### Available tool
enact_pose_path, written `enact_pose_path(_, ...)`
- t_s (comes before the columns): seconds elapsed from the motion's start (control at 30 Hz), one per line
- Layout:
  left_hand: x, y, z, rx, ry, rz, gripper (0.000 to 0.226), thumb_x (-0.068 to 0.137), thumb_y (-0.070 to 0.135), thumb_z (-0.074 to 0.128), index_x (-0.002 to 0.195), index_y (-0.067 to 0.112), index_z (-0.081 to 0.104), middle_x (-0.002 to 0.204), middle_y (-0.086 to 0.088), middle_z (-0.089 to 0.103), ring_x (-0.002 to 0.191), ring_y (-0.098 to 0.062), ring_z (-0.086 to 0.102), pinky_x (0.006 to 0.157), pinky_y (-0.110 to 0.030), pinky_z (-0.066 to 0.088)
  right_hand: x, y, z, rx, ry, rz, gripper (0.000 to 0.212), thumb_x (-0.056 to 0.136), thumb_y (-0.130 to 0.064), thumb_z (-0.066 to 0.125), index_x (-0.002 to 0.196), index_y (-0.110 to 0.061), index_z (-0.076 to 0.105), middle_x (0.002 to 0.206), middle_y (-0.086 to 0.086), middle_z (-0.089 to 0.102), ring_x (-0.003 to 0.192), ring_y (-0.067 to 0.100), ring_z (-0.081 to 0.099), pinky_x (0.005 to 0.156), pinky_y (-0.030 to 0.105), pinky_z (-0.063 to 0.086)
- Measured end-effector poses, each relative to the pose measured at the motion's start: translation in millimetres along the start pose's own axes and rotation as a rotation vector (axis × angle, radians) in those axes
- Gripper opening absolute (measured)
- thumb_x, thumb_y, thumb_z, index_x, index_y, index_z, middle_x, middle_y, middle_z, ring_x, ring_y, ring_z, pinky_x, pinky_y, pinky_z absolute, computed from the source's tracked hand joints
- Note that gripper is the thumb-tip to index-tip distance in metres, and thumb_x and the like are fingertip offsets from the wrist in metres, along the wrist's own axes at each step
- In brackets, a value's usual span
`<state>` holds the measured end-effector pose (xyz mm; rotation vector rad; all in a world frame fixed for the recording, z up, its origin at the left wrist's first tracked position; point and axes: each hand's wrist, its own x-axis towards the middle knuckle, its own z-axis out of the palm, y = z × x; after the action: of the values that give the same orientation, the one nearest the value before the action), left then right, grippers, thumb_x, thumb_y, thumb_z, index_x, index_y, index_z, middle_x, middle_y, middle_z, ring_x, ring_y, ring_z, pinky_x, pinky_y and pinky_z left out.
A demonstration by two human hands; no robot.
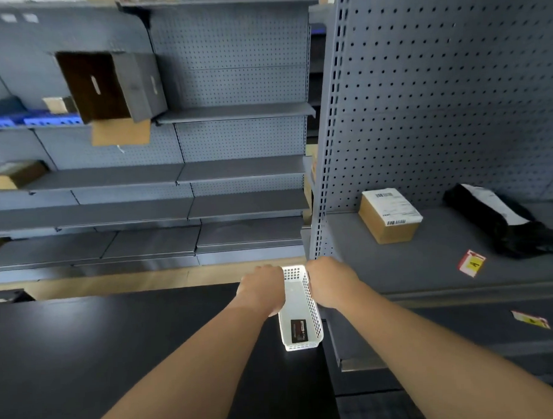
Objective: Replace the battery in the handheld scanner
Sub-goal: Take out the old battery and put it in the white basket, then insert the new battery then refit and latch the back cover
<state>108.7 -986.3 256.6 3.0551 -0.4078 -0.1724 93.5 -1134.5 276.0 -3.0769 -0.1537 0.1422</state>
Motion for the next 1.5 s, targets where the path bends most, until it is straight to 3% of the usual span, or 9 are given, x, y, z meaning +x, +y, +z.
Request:
enact_pose_path(0.17,-20.4,-20.3,-8.9,0.025,0.021,-0.033,0.026,0.092,0.014,0.052,0.119,0.011,0.053,0.116,-0.010,0.056,0.105,-0.031,0.054,0.079,-0.039,0.043,-1.2,-23.4,-4.1,-0.078,0.005,-0.067,0.017,0.086,-0.006,0.055,0.099,-0.010,0.065,0.093,0.009,0.064,0.079,0.027,0.064,0.060,0.032,0.048)
enact_pose_path(0.33,-70.5,-87.0,-3.4,-0.005,-0.003,-0.244,0.028,0.092,0.015,0.051,0.120,0.013,0.053,0.120,-0.009,0.057,0.109,-0.031,0.054,0.085,-0.040,0.041,9.4,-99.1,10.2,-0.130,-0.042,-0.269,0.017,0.087,-0.011,0.058,0.102,-0.013,0.066,0.097,0.008,0.067,0.084,0.027,0.066,0.062,0.030,0.048)
enact_pose_path(0.5,-183.2,-191.6,16.2,-0.044,-0.035,-0.575,0.028,0.091,0.018,0.054,0.119,0.013,0.054,0.121,-0.009,0.054,0.111,-0.032,0.052,0.078,-0.039,0.038,-3.9,-240.7,41.6,-0.126,-0.088,-0.626,0.024,0.088,-0.015,0.059,0.112,-0.015,0.064,0.109,0.007,0.067,0.094,0.028,0.066,0.076,0.037,0.054)
enact_pose_path(0.63,-300.4,-268.3,35.3,-0.079,-0.063,-0.862,0.027,0.090,0.017,0.053,0.117,0.012,0.054,0.121,-0.010,0.056,0.114,-0.032,0.052,0.084,-0.042,0.042,-50.4,-373.7,63.7,-0.112,-0.138,-0.908,0.030,0.089,-0.014,0.057,0.119,-0.014,0.062,0.118,0.008,0.065,0.104,0.031,0.064,0.084,0.041,0.054)
enact_pose_path(0.87,-477.6,-381.2,61.5,-0.116,-0.072,-1.188,0.024,0.091,0.015,0.051,0.114,0.014,0.059,0.117,-0.008,0.062,0.108,-0.031,0.061,0.084,-0.042,0.051,-143.9,-582.1,89.0,-0.242,-0.195,-1.304,0.027,0.088,-0.007,0.050,0.113,-0.011,0.060,0.115,0.011,0.062,0.102,0.033,0.062,0.075,0.040,0.049)
enact_pose_path(1.03,-571.3,-461.3,74.0,-0.121,-0.072,-1.342,0.026,0.092,0.018,0.051,0.117,0.013,0.057,0.120,-0.009,0.059,0.113,-0.031,0.057,0.085,-0.042,0.046,-192.4,-701.7,102.0,-0.241,-0.211,-1.403,0.026,0.086,-0.008,0.051,0.109,-0.008,0.063,0.112,0.013,0.064,0.101,0.034,0.063,0.074,0.038,0.049)
enact_pose_path(1.17,-620.3,-518.9,76.2,-0.161,-0.040,-1.416,0.021,0.093,0.020,0.049,0.111,0.013,0.057,0.116,-0.009,0.059,0.109,-0.031,0.055,0.078,-0.040,0.042,-214.5,-778.9,107.0,-0.284,-0.242,-1.446,0.014,0.082,-0.005,0.051,0.090,-0.010,0.062,0.103,0.015,0.067,0.093,0.036,0.066,0.065,0.033,0.045)
enact_pose_path(1.3,-651.7,-564.2,83.9,-0.201,-0.015,-1.451,0.021,0.094,0.026,0.049,0.109,0.014,0.056,0.115,-0.009,0.059,0.108,-0.030,0.055,0.076,-0.038,0.040,-224.3,-843.0,120.6,-0.351,-0.263,-1.492,0.017,0.085,-0.008,0.053,0.099,-0.011,0.062,0.104,0.015,0.066,0.095,0.036,0.066,0.068,0.035,0.048)
enact_pose_path(1.5,-679.0,-642.3,94.1,-0.227,-0.040,-1.500,0.025,0.094,0.030,0.050,0.111,0.013,0.056,0.116,-0.009,0.058,0.110,-0.031,0.055,0.084,-0.042,0.046,-221.2,-936.0,147.7,-0.385,-0.268,-1.555,0.024,0.086,-0.007,0.053,0.108,-0.012,0.062,0.110,0.013,0.067,0.100,0.034,0.066,0.080,0.037,0.054)
